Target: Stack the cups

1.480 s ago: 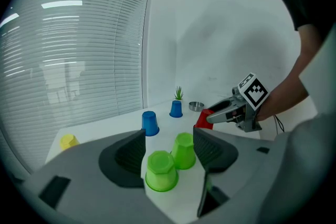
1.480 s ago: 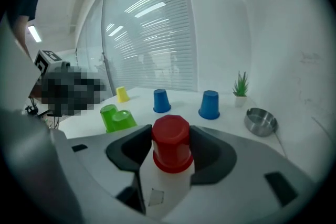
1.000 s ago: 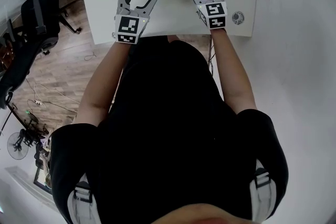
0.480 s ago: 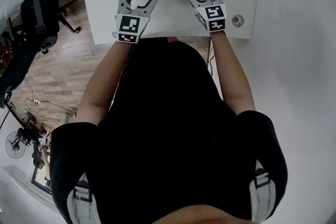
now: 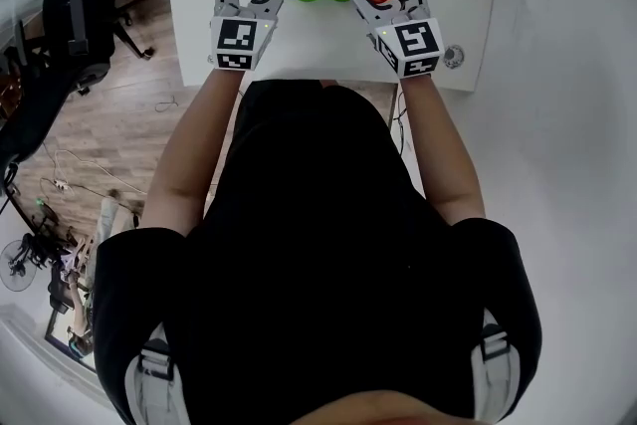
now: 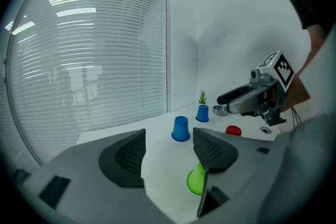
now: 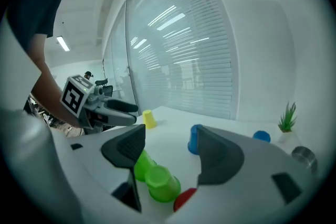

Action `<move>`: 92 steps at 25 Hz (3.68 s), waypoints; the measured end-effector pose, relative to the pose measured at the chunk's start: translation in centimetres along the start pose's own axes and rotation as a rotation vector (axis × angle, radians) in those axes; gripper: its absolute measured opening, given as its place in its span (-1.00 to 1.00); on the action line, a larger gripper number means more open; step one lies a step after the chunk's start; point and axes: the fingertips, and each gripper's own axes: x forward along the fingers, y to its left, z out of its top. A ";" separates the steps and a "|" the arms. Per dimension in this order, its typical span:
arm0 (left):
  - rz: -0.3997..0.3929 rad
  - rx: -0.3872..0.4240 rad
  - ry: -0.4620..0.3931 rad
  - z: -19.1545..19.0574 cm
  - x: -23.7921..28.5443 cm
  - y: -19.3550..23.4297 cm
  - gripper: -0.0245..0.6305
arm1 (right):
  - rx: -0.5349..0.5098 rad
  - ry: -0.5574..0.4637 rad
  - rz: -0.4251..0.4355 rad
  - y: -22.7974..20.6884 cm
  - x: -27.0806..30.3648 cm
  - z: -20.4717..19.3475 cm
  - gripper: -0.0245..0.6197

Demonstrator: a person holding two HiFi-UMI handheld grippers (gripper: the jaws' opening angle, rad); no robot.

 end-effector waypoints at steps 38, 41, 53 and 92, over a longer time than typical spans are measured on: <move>0.251 -0.113 0.085 -5.5 4.1 15.9 -0.24 | -0.035 -0.033 0.054 4.4 2.8 3.9 -0.03; 0.234 -0.092 0.075 -3.5 3.2 14.6 -0.23 | -0.033 -0.044 0.039 4.0 1.8 4.2 -0.04; 0.052 0.015 0.006 4.4 0.6 4.8 -0.21 | -0.028 -0.108 0.004 3.0 -2.4 5.0 -0.07; -0.214 0.072 0.051 0.4 1.2 -9.5 -0.09 | 0.020 -0.089 -0.049 0.7 -6.1 1.6 -0.13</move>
